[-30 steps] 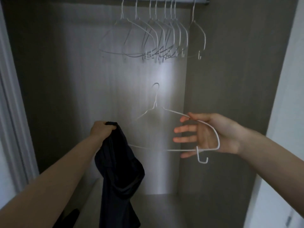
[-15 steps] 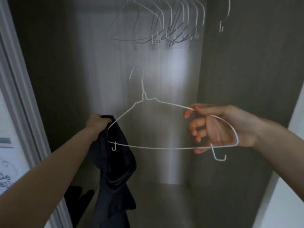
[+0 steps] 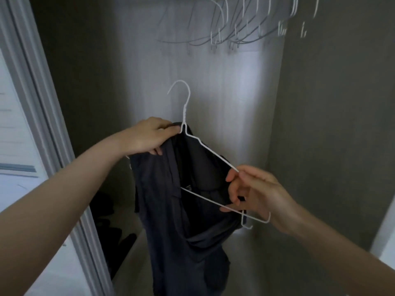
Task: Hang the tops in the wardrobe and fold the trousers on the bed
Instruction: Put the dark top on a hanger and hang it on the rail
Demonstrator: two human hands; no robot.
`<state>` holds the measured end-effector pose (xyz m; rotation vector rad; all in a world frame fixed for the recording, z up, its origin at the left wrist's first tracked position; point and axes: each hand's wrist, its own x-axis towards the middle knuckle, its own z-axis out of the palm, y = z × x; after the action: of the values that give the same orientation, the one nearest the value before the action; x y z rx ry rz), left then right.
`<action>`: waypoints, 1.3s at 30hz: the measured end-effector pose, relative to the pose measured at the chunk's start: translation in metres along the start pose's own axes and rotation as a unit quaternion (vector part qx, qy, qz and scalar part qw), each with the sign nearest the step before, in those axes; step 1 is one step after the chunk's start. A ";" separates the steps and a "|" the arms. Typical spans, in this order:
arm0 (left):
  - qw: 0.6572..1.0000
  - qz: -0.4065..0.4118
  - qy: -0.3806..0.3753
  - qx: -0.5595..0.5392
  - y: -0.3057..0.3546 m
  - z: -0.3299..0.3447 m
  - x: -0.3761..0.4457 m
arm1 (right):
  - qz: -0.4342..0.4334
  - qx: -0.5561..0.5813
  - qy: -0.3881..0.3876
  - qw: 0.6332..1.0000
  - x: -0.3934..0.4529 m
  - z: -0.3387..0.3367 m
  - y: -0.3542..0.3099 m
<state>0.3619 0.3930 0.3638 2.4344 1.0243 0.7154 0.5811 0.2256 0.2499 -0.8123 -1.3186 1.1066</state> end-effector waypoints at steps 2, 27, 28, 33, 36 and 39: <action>0.986 0.057 0.037 0.153 -0.003 -0.007 -0.007 | -0.006 0.000 0.008 1.000 -0.001 -0.005 -0.002; 0.943 0.082 0.241 -0.213 -0.005 0.035 -0.006 | 0.136 -0.322 -0.136 0.927 0.016 0.040 0.062; 0.944 0.082 0.242 -0.211 -0.009 0.031 -0.007 | 0.139 -0.371 -0.165 0.903 0.013 0.038 0.062; 0.950 0.055 0.257 -0.171 -0.043 0.016 -0.016 | 0.107 -0.719 -0.177 0.663 0.002 0.001 0.050; 0.961 0.046 0.257 -0.090 -0.062 0.012 -0.023 | 0.056 -0.794 -0.118 0.594 0.004 -0.023 0.028; 0.965 0.074 0.251 -0.009 -0.070 0.018 -0.028 | 0.001 -0.790 -0.077 0.608 0.009 -0.035 0.003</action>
<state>0.3184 0.4152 0.3039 2.3846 1.0026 1.4385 0.6141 0.2397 0.2455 -1.9488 -2.3409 -0.4035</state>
